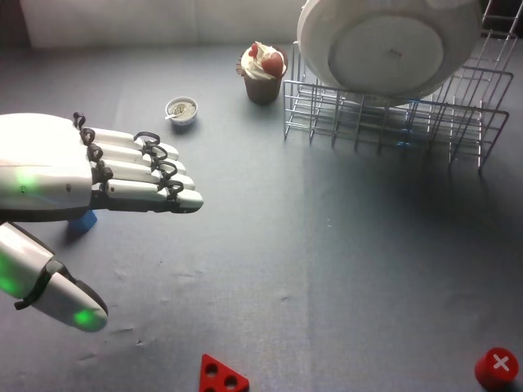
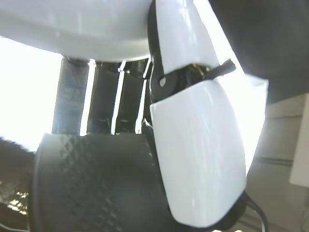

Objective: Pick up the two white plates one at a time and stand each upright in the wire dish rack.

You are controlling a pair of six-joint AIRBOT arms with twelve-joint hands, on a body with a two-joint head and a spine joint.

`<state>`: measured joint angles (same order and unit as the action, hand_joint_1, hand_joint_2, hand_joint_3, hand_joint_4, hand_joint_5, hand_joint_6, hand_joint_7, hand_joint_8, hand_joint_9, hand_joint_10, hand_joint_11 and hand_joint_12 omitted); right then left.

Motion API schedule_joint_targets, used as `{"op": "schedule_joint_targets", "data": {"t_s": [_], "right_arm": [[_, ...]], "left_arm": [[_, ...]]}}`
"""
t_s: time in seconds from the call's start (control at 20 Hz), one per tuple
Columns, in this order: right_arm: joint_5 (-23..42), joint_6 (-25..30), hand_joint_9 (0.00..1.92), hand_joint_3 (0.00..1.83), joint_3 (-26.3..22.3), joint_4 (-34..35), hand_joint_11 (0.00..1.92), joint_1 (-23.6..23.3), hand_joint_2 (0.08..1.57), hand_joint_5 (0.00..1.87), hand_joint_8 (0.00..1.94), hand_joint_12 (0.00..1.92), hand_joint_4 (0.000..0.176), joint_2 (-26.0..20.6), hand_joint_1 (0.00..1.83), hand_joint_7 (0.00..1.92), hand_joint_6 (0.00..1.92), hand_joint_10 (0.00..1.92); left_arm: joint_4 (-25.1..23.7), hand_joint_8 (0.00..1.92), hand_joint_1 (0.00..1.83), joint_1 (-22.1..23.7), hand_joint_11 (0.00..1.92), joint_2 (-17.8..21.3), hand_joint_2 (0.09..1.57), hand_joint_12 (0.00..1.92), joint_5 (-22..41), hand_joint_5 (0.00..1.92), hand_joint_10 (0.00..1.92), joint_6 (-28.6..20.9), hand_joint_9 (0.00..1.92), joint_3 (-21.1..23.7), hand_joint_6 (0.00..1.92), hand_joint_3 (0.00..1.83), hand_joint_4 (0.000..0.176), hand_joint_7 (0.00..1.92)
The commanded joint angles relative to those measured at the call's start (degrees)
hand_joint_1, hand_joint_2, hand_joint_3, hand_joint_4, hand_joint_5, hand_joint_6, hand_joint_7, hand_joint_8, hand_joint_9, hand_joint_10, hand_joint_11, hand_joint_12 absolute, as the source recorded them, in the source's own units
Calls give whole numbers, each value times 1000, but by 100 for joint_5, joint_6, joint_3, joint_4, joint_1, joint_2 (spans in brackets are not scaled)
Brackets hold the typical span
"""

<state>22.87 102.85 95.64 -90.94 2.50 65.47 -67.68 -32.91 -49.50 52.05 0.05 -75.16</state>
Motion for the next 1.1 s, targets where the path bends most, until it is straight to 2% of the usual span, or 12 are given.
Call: {"op": "schedule_joint_targets", "data": {"t_s": [0.0,0.25,0.4,0.45,0.7,0.85,0.95,1.0,1.05], "right_arm": [[9,53,1141,1,39,423,1027,-54,1049,943,528,1336,0,-25,1495,1100,925,712],[67,-78,1160,1,78,634,1034,121,1041,962,445,1316,0,46,1496,1141,921,664],[96,-174,1135,0,203,770,1046,190,1048,946,548,1305,0,155,1495,1088,935,713],[108,-207,1118,0,310,818,1014,245,1060,913,602,1359,0,238,1494,1061,969,750],[155,-387,1079,1,472,1131,1003,479,1071,869,636,1373,0,393,1491,1041,1046,810],[164,-444,1094,0,524,1246,1016,523,1063,883,560,1349,0,425,1493,1081,1036,779],[184,-468,1143,0,526,1299,1017,523,1050,918,483,1350,0,426,1496,1130,958,707],[192,-483,1124,4,517,1319,997,523,1054,905,585,1353,0,429,1497,1093,964,740],[194,-485,1165,0,507,1327,1074,523,1040,922,564,1257,0,429,1499,1116,957,665]], "left_arm": [[424,4,0,59,107,37,921,12,280,84,2,-5,120,3,3,0,0,125],[538,0,0,58,105,63,919,10,356,75,0,-5,114,-77,0,0,0,121],[539,2,0,58,113,68,914,12,362,75,2,-5,119,-90,1,0,0,124],[551,3,0,58,124,79,914,17,358,80,4,-5,124,-91,2,0,0,128],[571,0,0,59,117,85,914,13,395,79,0,-5,116,-115,3,0,0,122],[571,0,0,59,114,85,910,11,475,79,0,-5,112,-143,2,0,0,121],[573,5,0,59,113,84,918,10,521,75,3,-5,102,-149,2,1,0,118],[575,6,0,59,122,84,915,14,531,79,7,-5,111,-147,4,0,0,122],[585,7,0,60,128,84,913,16,531,80,8,-5,116,-145,4,0,0,124]]}}
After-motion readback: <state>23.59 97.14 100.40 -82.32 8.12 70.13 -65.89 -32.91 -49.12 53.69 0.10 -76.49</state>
